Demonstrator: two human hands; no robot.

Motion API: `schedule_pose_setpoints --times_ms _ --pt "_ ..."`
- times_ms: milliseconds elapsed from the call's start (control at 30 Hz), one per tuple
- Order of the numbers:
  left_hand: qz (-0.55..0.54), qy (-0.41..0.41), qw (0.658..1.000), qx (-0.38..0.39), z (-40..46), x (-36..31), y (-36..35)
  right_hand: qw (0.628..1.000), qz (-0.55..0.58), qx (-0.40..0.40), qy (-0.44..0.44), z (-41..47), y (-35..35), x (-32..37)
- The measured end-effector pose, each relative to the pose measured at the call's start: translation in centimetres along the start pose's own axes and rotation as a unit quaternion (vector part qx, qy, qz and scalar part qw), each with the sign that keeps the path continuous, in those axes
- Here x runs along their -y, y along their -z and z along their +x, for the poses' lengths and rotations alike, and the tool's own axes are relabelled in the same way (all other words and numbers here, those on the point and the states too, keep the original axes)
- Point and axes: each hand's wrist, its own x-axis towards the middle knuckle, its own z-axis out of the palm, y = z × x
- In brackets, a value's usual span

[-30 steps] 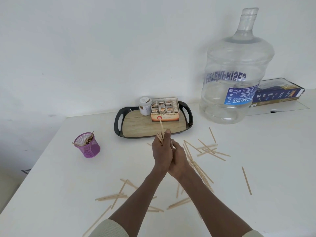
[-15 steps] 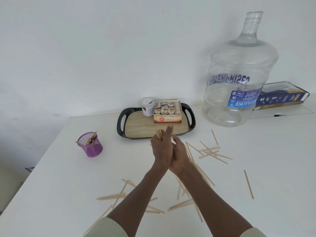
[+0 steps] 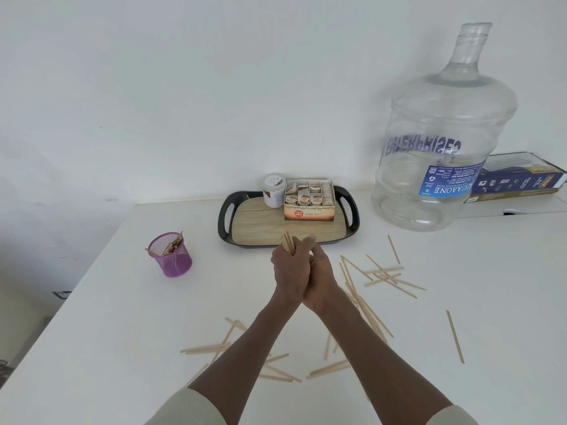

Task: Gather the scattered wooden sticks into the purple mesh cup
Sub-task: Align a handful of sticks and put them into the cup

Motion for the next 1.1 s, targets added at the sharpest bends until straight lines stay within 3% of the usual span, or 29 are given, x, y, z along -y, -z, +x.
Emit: schedule_pose_setpoints --times_ms 133,267,333,433,567,633,933,1100 --pt "0.008 -0.019 1.000 0.011 0.3 0.4 1.5 0.994 -0.085 -0.047 0.052 0.6 0.2 1.0" --pt "0.049 -0.038 0.998 -0.018 0.9 1.0 3.2 0.954 -0.257 -0.047 0.147 0.9 -0.9 3.3" --pt "0.074 -0.045 0.996 -0.037 1.2 1.3 4.0 0.900 -0.391 -0.026 0.189 0.9 -2.1 4.2" --pt "0.113 -0.059 0.991 -0.036 1.7 1.8 5.1 0.780 -0.592 0.009 0.201 1.0 -4.1 4.6" --pt "0.165 -0.083 0.982 -0.044 2.5 2.6 6.8 0.645 -0.736 0.059 0.198 0.9 -6.6 3.5" --pt "0.179 -0.083 0.979 -0.055 2.8 3.0 7.6 0.598 -0.771 0.078 0.205 0.8 -7.5 2.4" --pt "0.255 -0.034 0.960 -0.112 4.0 3.6 11.9 0.510 -0.838 0.070 0.183 1.7 -12.0 -2.4" --pt "0.262 -0.049 0.958 -0.107 5.2 3.8 14.9 0.518 -0.836 0.041 0.178 3.2 -14.0 -3.9"
